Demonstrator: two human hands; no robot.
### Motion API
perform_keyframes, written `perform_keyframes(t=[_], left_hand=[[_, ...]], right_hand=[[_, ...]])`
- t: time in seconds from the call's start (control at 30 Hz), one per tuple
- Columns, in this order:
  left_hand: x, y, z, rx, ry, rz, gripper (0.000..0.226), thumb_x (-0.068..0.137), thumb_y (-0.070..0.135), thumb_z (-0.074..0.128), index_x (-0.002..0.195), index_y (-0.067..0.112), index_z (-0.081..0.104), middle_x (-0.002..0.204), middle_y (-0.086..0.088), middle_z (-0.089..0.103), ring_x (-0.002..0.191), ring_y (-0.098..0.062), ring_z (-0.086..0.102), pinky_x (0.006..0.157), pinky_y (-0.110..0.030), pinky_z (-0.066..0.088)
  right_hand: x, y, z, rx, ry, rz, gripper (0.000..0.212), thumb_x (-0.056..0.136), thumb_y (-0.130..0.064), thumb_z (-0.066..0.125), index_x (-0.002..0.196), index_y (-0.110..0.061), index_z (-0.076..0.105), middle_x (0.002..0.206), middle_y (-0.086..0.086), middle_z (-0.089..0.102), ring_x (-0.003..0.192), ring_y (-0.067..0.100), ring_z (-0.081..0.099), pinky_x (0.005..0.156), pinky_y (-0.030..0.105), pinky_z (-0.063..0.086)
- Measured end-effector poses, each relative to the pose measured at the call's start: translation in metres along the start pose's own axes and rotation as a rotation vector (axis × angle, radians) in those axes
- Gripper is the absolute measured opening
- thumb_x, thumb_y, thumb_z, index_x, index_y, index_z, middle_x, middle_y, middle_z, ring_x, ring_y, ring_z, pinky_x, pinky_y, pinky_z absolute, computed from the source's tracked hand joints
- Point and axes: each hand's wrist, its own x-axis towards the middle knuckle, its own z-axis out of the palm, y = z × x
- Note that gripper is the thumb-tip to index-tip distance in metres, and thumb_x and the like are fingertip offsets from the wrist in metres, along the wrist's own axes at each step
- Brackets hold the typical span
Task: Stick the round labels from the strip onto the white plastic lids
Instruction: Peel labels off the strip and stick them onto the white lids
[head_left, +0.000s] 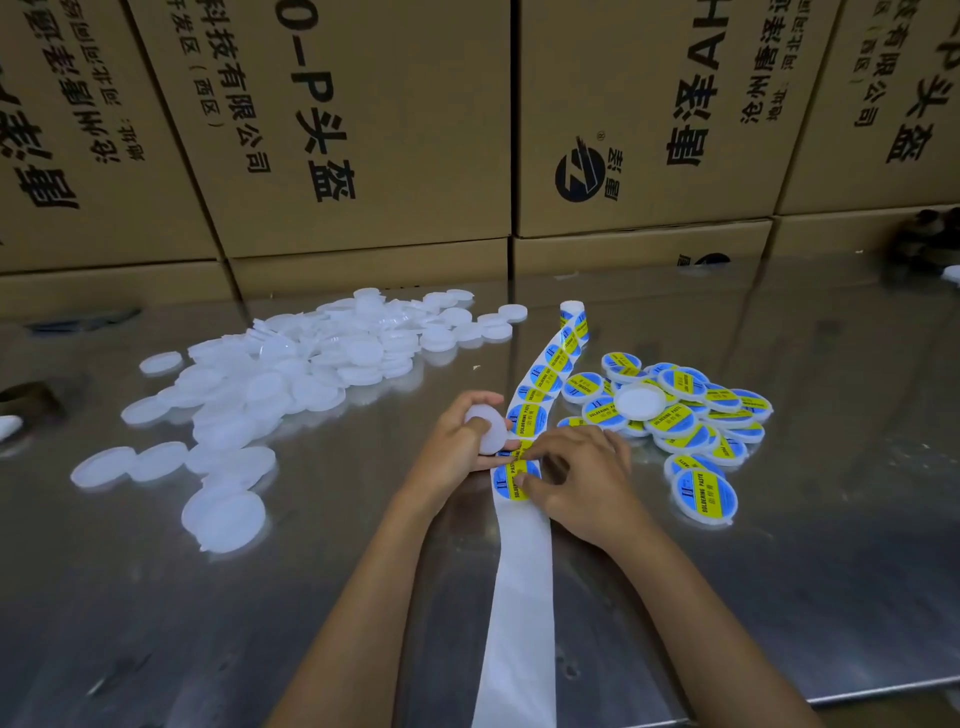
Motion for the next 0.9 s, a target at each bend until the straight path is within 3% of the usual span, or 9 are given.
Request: perform_keyframes(t=[0.13,0.3,0.43,0.53,0.6,0.67,0.77,0.9], left_hand=[[-0.001,0.0,-0.001,0.002,0.025,-0.01,0.039,0.1,-0.004,0.031,0.117,0.018,0.058,0.115,-0.017,0.067,0.082,-0.018,0.073,0.072,-0.028,0.059],[-0.002,0.001,-0.001,-0.013,0.037,-0.012,0.037,0.1,-0.003,0.034,0.116,0.017,0.06,0.116,-0.019,0.068,0.088,-0.018,0.068,0.068,-0.026,0.06],[-0.003,0.001,0.002,-0.092,0.092,-0.009,0.041,0.098,-0.006,0.036,0.128,0.018,0.052,0.105,-0.011,0.068,0.082,-0.019,0.068,0.064,-0.029,0.06],[-0.004,0.0,0.001,-0.32,0.084,-0.05,0.035,0.098,-0.009,0.041,0.125,0.008,0.054,0.109,-0.016,0.07,0.082,-0.022,0.072,0.071,-0.036,0.063],[-0.005,0.002,0.0,-0.466,0.035,-0.07,0.029,0.097,-0.008,0.046,0.118,0.005,0.061,0.116,-0.022,0.069,0.087,-0.027,0.074,0.075,-0.037,0.063],[-0.006,0.004,0.002,-0.571,-0.017,-0.098,0.026,0.099,0.0,0.048,0.118,0.005,0.063,0.115,-0.021,0.069,0.093,-0.03,0.073,0.081,-0.04,0.062],[-0.01,0.008,0.009,-0.661,-0.1,-0.173,0.032,0.102,0.014,0.042,0.124,0.002,0.063,0.115,-0.019,0.071,0.098,-0.032,0.071,0.084,-0.042,0.062],[-0.015,0.011,0.016,-0.649,-0.185,-0.221,0.04,0.101,0.01,0.034,0.13,0.002,0.06,0.125,-0.024,0.066,0.108,-0.035,0.068,0.089,-0.043,0.059]], right_hand=[[0.0,-0.006,0.0,0.056,0.011,-0.042,0.02,0.077,-0.032,0.077,0.096,-0.035,0.07,0.105,-0.021,0.064,0.116,0.008,0.049,0.108,0.036,0.025],[-0.002,-0.018,-0.006,0.195,0.037,-0.191,0.018,0.076,-0.008,0.075,0.09,-0.019,0.074,0.099,-0.012,0.068,0.101,0.02,0.056,0.094,0.036,0.039],[-0.001,-0.031,-0.013,0.714,0.039,0.031,0.02,0.082,0.006,0.068,0.082,-0.013,0.065,0.083,-0.009,0.066,0.076,0.01,0.058,0.073,0.023,0.049],[0.002,-0.028,-0.018,1.007,0.101,0.2,0.02,0.087,0.008,0.063,0.088,-0.011,0.059,0.081,-0.007,0.067,0.074,0.011,0.063,0.067,0.03,0.055],[0.004,-0.024,-0.021,1.109,0.13,0.292,0.015,0.087,0.007,0.063,0.093,-0.007,0.059,0.085,0.003,0.069,0.072,0.012,0.066,0.061,0.027,0.056],[0.006,-0.022,-0.021,1.132,0.152,0.338,0.015,0.086,0.005,0.066,0.095,-0.005,0.06,0.089,0.01,0.07,0.071,0.012,0.067,0.059,0.022,0.054],[0.007,-0.021,-0.018,1.12,0.161,0.308,0.02,0.083,0.006,0.069,0.094,-0.009,0.061,0.087,0.003,0.071,0.075,0.009,0.067,0.065,0.019,0.054],[0.008,-0.023,-0.014,0.985,0.167,0.221,0.025,0.081,0.008,0.071,0.091,-0.012,0.06,0.087,0.0,0.068,0.077,0.009,0.064,0.069,0.019,0.053]])
